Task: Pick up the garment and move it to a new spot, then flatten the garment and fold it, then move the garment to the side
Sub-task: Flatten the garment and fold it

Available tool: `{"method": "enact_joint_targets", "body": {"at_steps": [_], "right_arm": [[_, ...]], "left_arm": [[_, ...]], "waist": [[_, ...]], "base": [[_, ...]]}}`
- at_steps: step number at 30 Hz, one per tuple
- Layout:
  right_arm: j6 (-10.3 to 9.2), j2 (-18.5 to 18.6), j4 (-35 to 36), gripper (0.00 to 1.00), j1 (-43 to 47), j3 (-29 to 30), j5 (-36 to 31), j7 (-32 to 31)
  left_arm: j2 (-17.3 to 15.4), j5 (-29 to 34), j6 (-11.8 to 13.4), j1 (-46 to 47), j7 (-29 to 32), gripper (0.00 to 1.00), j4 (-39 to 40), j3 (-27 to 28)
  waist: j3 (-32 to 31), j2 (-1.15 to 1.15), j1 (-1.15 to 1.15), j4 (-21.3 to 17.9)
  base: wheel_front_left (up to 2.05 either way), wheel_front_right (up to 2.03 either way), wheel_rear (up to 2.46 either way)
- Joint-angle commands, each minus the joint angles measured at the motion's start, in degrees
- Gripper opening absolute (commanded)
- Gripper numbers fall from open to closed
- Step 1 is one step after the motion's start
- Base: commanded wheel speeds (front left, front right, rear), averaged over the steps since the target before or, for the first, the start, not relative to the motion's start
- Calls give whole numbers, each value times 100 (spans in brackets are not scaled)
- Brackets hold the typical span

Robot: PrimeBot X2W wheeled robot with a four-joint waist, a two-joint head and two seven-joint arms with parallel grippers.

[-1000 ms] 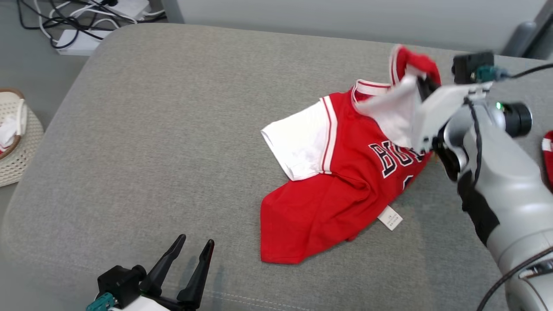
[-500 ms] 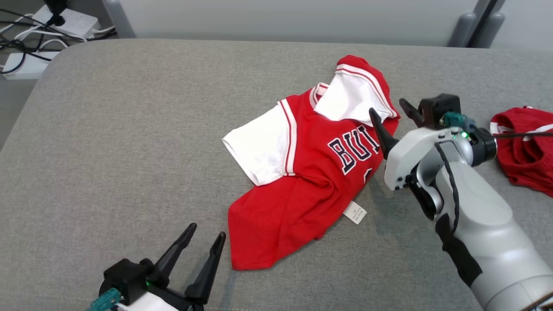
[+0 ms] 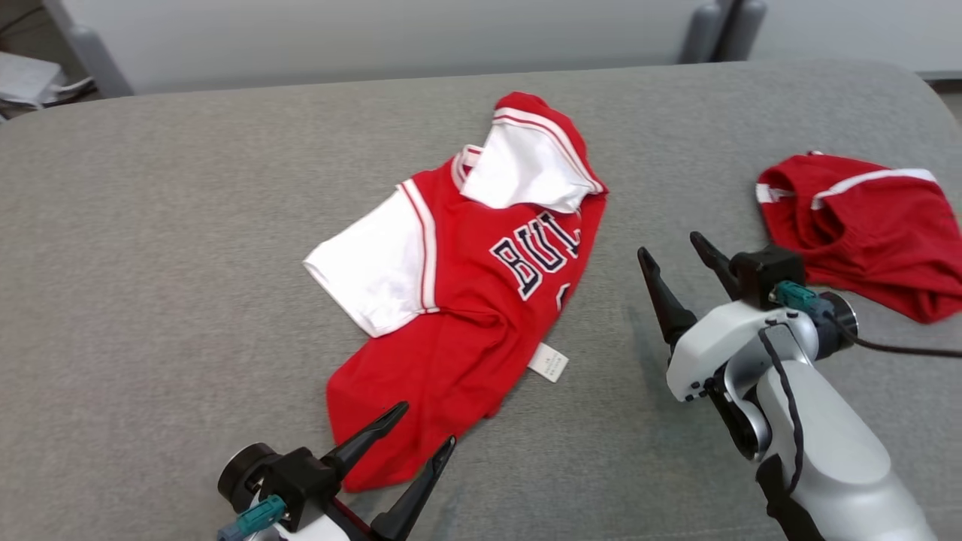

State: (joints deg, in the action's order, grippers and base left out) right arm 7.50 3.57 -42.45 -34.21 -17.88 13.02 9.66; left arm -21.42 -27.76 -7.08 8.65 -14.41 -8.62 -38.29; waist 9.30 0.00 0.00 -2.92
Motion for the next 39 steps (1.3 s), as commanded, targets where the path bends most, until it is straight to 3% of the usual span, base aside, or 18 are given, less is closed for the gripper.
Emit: {"method": "enact_joint_targets", "body": {"at_steps": [1, 9, 17, 18, 19, 24, 30, 34, 39], "right_arm": [[-1, -69, 200, 100, 56, -44, -11, 45], [-1, -69, 1147, 100, 783, 229, -169, -140], [-1, -69, 1763, 100, 1301, 328, -172, -261], [-1, -69, 1808, 100, 1345, 340, -186, -257], [-1, -69, 1843, 100, 1388, 353, -189, -255], [-1, -69, 1875, 100, 1584, 515, -91, -174], [-1, -69, 1677, 100, 1630, 541, -23, -104], [-1, -69, 1552, 100, 1491, 388, 64, -76], [-1, -69, 1496, 100, 1280, 142, 140, -55]], "left_arm": [[-142, 28, -41, 264, -59, 100, 78, 182], [-155, 526, -34, 408, -59, 100, -776, 474], [-121, 863, -37, 500, -59, 100, -1243, 649], [-114, 893, -38, 508, -59, 76, -1263, 652], [-96, 896, -38, 524, -59, 0, -1232, 683], [-133, 690, -39, 567, -59, 0, -514, 1187], [-494, 567, -40, 659, -59, 0, 408, 2132], [-951, 701, -40, 1127, -59, 0, 27, 2500], [-1669, 891, -40, 2055, -49, 0, -1148, 2394]], "waist": [[76, 0, 0, -183], [332, 0, 0, -783], [513, 0, 0, -1034], [518, 0, 0, -1041], [521, 0, 0, -1043], [481, 0, 0, -908], [385, 0, 0, -595], [384, 0, 0, -481], [521, 0, 0, -574]], "base": [[0, 0, 0], [0, 0, 0], [0, 0, 0], [0, 0, 0], [0, 0, 0], [0, 0, 0], [0, 0, 0], [0, 0, 0], [0, 0, 0]]}}
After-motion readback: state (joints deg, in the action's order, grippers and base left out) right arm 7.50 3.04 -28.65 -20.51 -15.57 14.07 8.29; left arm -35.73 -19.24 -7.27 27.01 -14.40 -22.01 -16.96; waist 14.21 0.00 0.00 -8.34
